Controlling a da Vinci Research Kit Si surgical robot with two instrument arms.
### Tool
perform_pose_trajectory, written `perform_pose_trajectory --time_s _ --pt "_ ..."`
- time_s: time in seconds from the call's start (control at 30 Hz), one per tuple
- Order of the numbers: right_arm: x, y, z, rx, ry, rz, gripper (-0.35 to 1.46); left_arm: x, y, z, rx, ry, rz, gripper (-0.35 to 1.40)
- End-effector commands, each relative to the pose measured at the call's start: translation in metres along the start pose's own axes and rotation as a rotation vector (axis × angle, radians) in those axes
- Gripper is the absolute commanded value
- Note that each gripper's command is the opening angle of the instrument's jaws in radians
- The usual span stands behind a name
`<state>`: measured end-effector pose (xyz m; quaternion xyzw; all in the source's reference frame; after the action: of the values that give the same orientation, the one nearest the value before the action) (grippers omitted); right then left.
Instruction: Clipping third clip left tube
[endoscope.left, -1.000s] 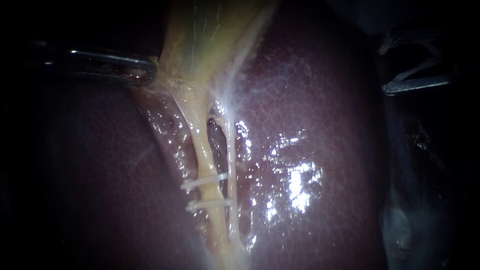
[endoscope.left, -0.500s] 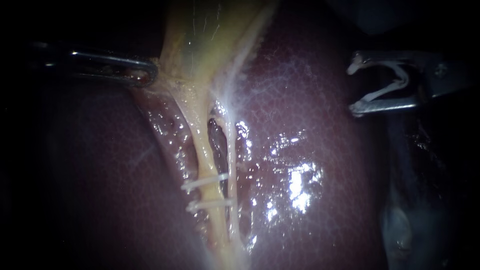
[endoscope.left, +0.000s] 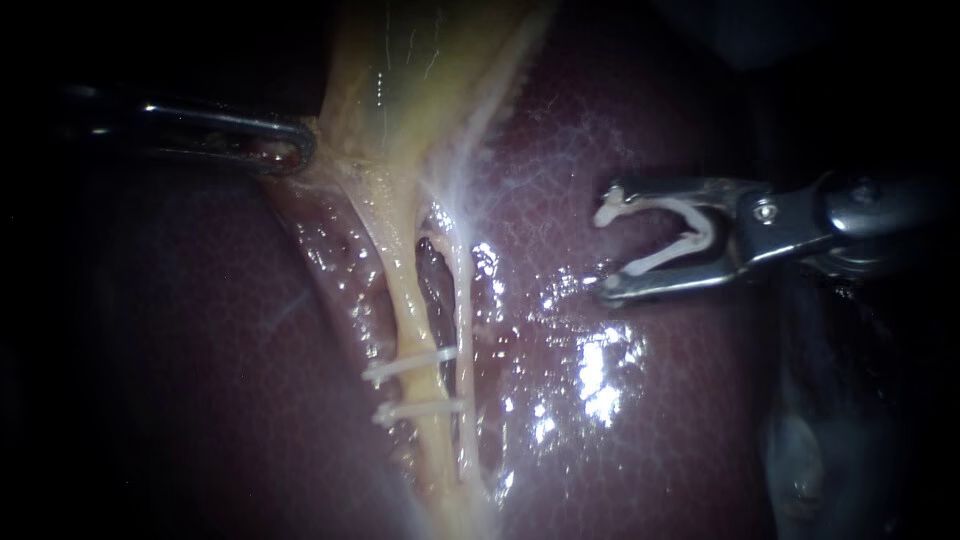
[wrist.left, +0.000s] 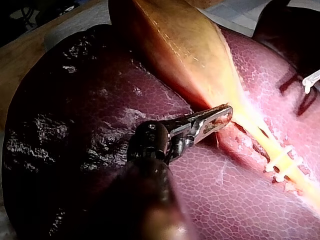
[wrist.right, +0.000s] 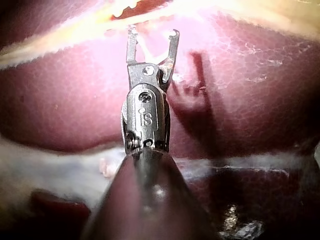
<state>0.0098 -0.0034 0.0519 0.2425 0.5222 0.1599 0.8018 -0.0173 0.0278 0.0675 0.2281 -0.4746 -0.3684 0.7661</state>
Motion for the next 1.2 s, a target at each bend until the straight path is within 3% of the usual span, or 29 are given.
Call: perform_pose_trajectory --time_s 0.03,0.43,0.87,1.2 --pt "-0.0002 -0.0001 0.0005 0.005 -0.001 0.015 0.5 0.0 0.0 0.0 -0.001 0.0 0.0 -0.35" --pt "-0.0016 -0.0004 0.0059 0.098 0.052 0.223 0.5 0.0 -0.0003 0.0001 -0.001 0.0 -0.001 -0.35" --pt "-0.0046 0.0005 0.0105 0.142 0.064 0.332 0.49 0.0 -0.0005 0.0001 0.0 0.0 -0.001 -0.35" --pt "-0.0071 0.0012 0.013 0.229 0.084 0.386 0.47 0.0001 -0.0005 0.0001 0.002 0.001 -0.001 -0.35"
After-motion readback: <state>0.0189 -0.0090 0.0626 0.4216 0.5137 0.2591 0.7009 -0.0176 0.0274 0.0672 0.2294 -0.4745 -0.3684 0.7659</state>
